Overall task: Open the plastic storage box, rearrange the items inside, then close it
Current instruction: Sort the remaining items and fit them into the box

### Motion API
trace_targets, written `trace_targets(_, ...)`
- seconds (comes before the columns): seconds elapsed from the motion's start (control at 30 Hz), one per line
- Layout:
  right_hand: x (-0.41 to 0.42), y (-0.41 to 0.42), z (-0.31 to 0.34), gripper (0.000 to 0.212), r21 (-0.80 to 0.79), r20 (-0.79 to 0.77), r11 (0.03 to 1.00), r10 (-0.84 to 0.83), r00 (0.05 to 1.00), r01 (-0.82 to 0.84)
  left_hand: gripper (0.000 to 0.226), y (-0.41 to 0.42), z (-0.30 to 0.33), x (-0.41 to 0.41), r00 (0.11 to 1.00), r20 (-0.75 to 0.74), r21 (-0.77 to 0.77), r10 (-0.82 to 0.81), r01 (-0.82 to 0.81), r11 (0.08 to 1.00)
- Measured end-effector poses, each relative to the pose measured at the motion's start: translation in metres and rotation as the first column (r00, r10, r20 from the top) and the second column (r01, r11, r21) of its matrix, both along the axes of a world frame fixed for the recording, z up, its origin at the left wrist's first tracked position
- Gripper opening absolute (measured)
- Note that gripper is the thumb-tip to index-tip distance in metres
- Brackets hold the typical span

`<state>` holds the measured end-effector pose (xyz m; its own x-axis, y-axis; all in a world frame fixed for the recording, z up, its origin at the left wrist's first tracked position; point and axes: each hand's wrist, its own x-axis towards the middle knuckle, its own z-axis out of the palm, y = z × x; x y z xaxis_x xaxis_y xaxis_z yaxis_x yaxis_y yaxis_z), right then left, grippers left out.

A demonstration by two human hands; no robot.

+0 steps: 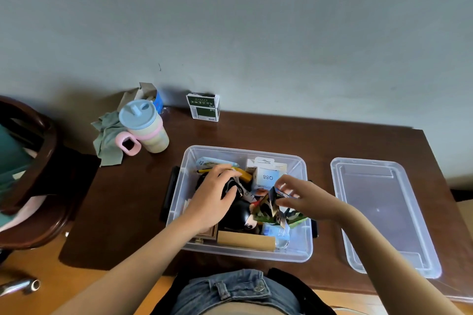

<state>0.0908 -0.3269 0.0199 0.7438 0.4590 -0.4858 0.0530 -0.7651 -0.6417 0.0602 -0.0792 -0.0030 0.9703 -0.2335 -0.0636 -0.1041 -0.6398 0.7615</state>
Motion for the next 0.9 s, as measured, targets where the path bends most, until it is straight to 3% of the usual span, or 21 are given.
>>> trace_targets(0.1,0.003,-0.002,0.014,0.017,0.157,-0.030,0.985,-0.069,0.997,0.073,0.027,-0.012,0.006,-0.001,0.964,-0.264,-0.264,0.027,-0.099,0.959)
trace_targets(0.2,0.005,0.002,0.025,0.017,0.392,-0.151,0.899,-0.144,0.978,0.193,0.031,-0.023,0.015,0.001,0.850,-0.527,-0.494,-0.027,-0.280,0.823)
trace_targets(0.3,0.002,0.015,0.025,0.016,0.571,-0.318,0.726,-0.233,0.919,0.382,0.052,-0.028,0.013,0.006,0.690,-0.700,-0.667,-0.186,-0.538,0.515)
trace_targets(0.37,-0.001,0.024,0.018,0.018,0.580,-0.406,0.637,-0.314,0.858,0.508,0.055,-0.027,0.016,0.009,0.628,-0.735,-0.673,-0.257,-0.628,0.390)
trace_targets(0.53,-0.007,0.035,0.005,0.022,0.490,-0.559,0.473,-0.475,0.680,0.732,0.048,-0.016,0.013,0.009,0.649,-0.730,-0.674,-0.215,-0.632,0.383)
trace_targets(0.6,-0.008,0.042,0.002,0.024,0.464,-0.548,0.462,-0.521,0.654,0.756,0.048,-0.014,0.011,0.006,0.645,-0.729,-0.674,-0.229,-0.620,0.402)
trace_targets(0.8,-0.013,0.054,-0.006,0.027,0.466,-0.509,0.526,-0.499,0.702,0.712,0.049,-0.009,0.006,0.002,0.623,-0.754,-0.643,-0.207,-0.639,0.421)
trace_targets(0.9,-0.013,0.052,-0.008,0.041,0.493,-0.408,0.655,-0.408,0.817,0.573,0.048,-0.003,0.007,0.004,0.640,-0.753,-0.619,-0.155,-0.609,0.496)
